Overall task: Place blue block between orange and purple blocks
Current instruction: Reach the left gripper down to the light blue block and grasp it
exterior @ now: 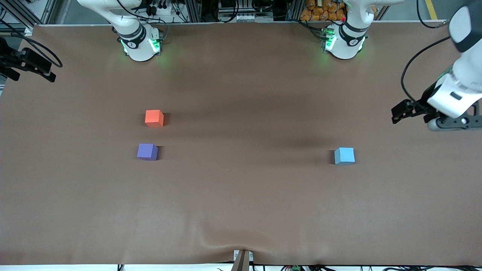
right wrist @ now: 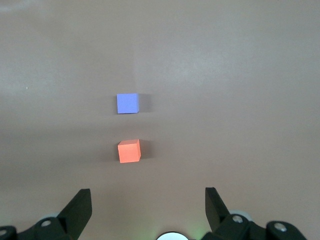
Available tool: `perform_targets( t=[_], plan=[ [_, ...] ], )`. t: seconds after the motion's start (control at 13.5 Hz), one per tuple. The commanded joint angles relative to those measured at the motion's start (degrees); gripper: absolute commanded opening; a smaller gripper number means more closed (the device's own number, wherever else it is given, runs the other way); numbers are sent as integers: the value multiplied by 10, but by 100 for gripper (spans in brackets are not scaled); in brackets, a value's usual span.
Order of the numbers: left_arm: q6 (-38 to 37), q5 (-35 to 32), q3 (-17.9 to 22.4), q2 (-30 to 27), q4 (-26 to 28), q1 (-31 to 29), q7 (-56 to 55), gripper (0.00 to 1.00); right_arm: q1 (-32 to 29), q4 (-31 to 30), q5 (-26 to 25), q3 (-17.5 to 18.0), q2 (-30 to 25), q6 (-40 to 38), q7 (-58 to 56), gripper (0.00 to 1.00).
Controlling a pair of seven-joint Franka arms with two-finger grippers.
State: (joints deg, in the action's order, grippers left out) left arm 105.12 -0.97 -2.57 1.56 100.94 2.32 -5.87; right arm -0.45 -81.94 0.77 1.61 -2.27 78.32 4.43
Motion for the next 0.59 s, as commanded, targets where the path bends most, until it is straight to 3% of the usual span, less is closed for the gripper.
perform_targets(
  t=[0.0, 0.52],
  plan=[
    [28, 0, -2, 19, 11, 2, 10, 100, -8, 13, 12, 2, 5, -8, -5, 100],
    [176, 1, -4, 39, 131, 2, 10, 100, -4, 13, 22, -11, 5, -8, -5, 100]
  ],
)
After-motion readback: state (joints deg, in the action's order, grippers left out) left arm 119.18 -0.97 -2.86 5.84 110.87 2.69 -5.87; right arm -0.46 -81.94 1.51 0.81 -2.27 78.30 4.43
